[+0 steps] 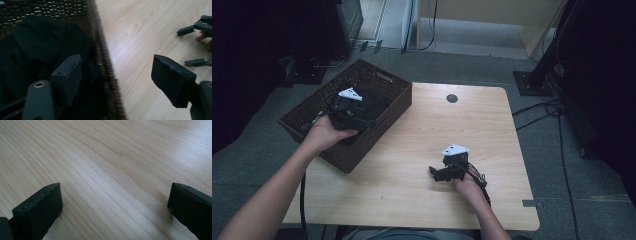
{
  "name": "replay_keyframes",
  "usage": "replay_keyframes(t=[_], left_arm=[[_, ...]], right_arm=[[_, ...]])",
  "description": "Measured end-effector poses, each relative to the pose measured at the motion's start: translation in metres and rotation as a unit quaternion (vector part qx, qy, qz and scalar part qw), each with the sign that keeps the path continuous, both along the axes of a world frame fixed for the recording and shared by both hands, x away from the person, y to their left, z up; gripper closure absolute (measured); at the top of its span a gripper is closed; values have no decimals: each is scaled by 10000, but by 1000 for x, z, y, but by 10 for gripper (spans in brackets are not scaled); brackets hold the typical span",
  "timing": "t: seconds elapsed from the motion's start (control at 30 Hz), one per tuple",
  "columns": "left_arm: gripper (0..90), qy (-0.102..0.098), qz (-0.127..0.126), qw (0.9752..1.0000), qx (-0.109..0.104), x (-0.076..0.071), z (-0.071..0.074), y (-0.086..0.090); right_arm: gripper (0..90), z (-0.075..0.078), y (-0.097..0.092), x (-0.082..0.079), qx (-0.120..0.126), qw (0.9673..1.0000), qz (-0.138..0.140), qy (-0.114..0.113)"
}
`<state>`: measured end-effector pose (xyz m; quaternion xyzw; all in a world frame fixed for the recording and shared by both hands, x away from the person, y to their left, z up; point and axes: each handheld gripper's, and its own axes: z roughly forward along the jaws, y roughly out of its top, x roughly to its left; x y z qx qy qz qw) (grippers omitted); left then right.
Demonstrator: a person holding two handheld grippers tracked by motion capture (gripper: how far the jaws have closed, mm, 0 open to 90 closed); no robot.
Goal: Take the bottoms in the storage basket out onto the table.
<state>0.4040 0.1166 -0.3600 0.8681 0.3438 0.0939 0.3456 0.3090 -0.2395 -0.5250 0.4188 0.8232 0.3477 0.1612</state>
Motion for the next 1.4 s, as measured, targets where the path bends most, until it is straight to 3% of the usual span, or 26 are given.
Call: replay_keyframes(t=[0.17, 0.2, 0.37, 0.57, 0.73, 0.9, 1.0, 1.1, 1.2, 1.27, 1.33, 1.4], left_arm=[[244, -2, 288, 9996, 47, 25, 2, 20], [244, 9, 433, 9990, 50, 36, 1, 29], [243, 20, 598, 9981, 120, 53, -6, 43], [231, 157, 746, 9970, 136, 73, -27, 54], [227, 429, 1088, 9930, 150, 92, -50, 66], [249, 499, 1292, 9901, 218, 102, -68, 70], [352, 595, 1219, 9904, 268, 105, -77, 69], [585, 760, 1196, 9888, 462, 106, -86, 66], [823, 771, 1174, 9892, 415, 105, -85, 71], [857, 750, 1259, 9886, 335, 106, -79, 79], [867, 715, 1400, 9866, 444, 108, -75, 85], [868, 553, 1609, 9838, 557, 109, -71, 92]], right_arm=[[0, 0, 1, 1, 2, 10000, 34, -7], [0, 0, 1, 2, -10, 10000, 53, -23], [0, 0, 3, 3, 6, 10000, 87, -21], [0, 0, 4, 4, -5, 9999, 114, -22], [0, 0, 4, 4, -3, 9999, 115, -21], [0, 0, 4, 4, 2, 9999, 112, -25], [0, 0, 4, 4, 3, 9999, 112, -25], [0, 0, 4, 4, 1, 9999, 115, -26], [0, 0, 4, 5, 1, 9999, 129, -26], [0, 0, 4, 5, -2, 9999, 132, -24], [0, 0, 4, 5, 2, 9999, 139, -22], [0, 0, 4, 5, 3, 9999, 136, -23]])
